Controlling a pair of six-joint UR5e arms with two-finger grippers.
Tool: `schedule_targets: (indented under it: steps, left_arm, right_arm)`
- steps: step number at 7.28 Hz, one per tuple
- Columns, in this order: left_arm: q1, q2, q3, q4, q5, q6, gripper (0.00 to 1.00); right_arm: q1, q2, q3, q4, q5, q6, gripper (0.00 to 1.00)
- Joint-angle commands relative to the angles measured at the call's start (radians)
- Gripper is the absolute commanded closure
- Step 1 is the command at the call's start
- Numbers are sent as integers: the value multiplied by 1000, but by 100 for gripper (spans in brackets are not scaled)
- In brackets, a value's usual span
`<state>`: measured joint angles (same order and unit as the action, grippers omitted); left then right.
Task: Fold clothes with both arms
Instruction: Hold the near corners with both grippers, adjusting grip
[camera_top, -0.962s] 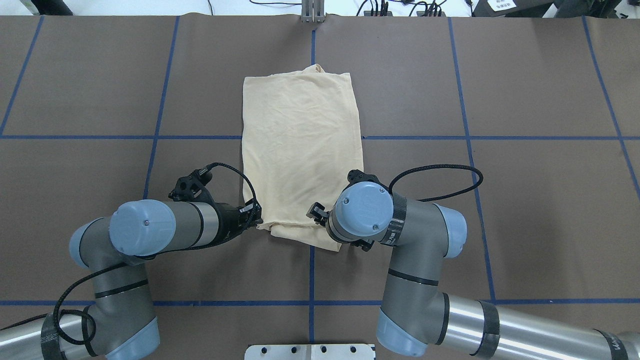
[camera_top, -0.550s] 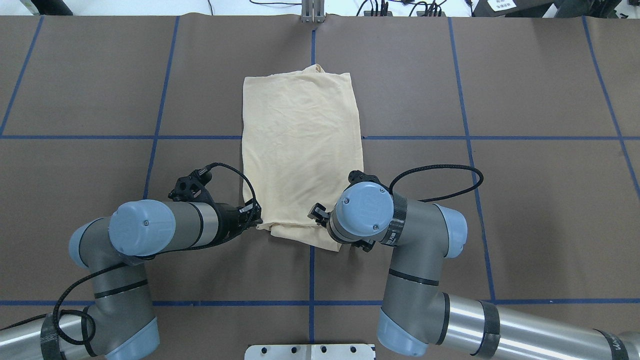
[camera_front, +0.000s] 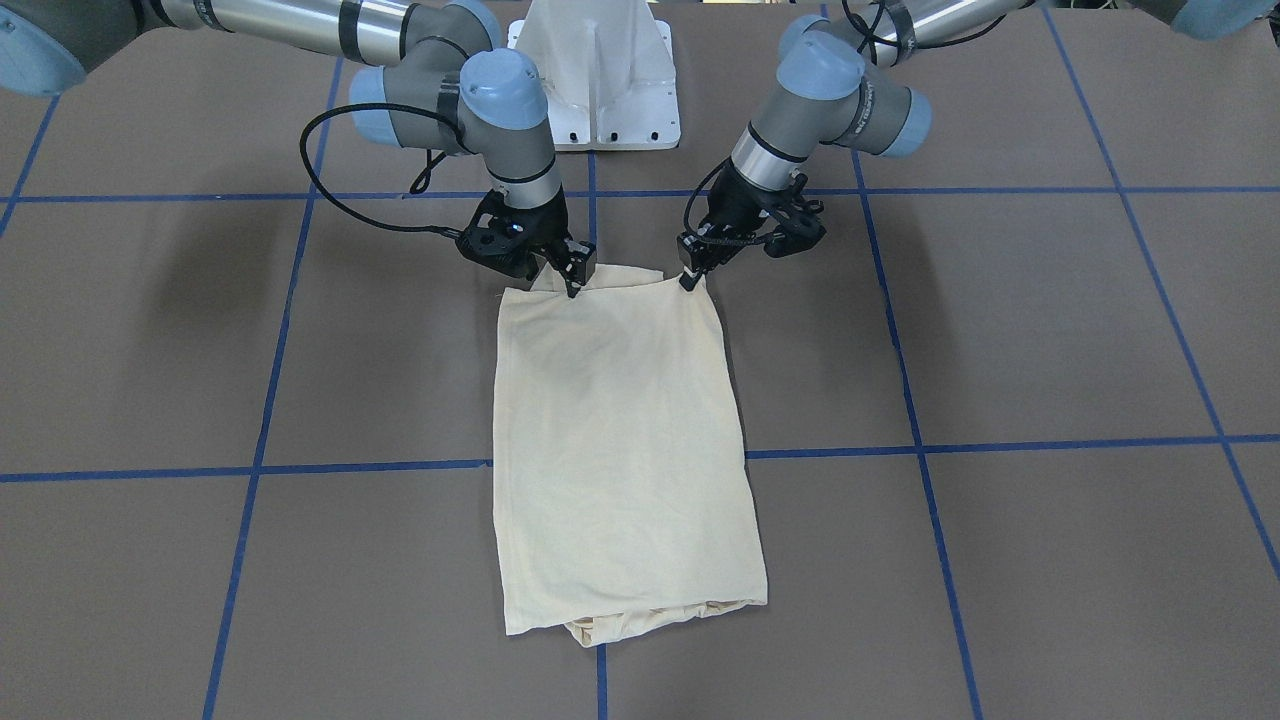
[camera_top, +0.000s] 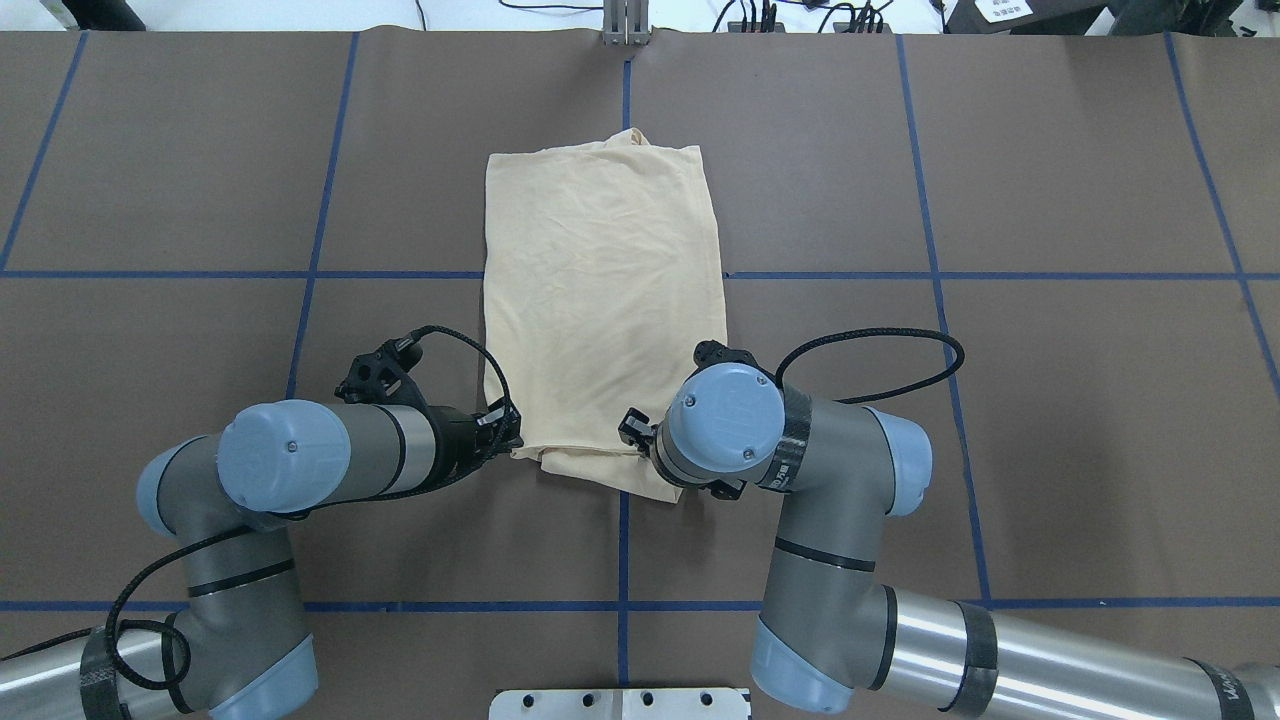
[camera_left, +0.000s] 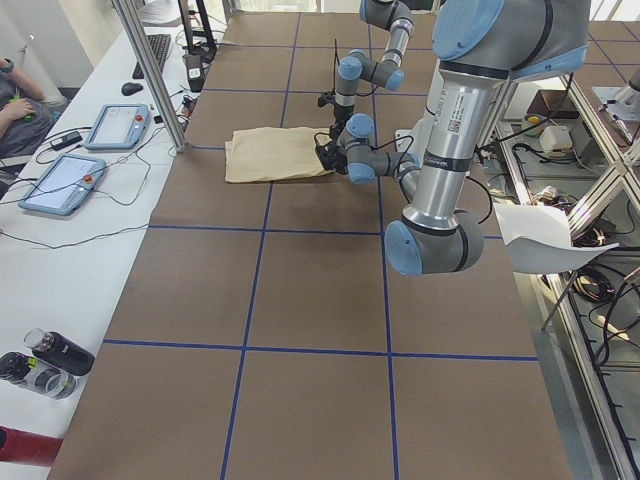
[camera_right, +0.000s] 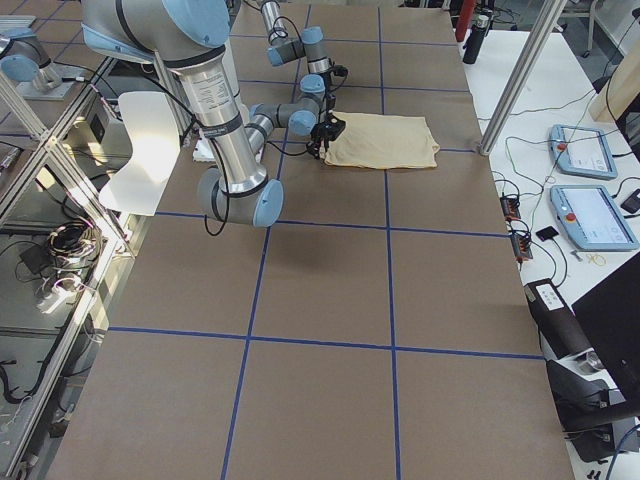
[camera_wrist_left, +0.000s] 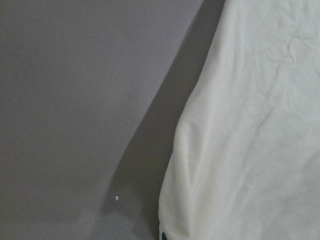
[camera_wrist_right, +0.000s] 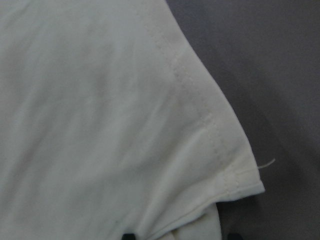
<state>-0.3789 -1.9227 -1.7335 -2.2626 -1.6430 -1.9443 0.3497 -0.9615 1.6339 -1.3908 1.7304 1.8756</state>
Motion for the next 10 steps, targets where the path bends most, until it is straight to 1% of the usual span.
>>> schedule_targets:
  steps: [1, 6, 8, 9, 10]
  left_arm:
    - [0, -1, 0, 0, 0, 1, 100]
    - [2, -2, 5, -2, 2, -4, 100]
    - [2, -1, 0, -2, 0, -5, 100]
    - [2, -1, 0, -2, 0, -5, 100]
    - [2, -1, 0, -2, 0, -5, 100]
  right_arm:
    - [0, 3, 3, 4, 0, -1, 100]
    - [9, 3, 15, 7, 14, -4, 100]
    - [9, -11, 46, 10, 25, 3, 100]
    - [17, -10, 47, 16, 26, 19, 95]
    - [29, -13, 47, 16, 26, 67, 96]
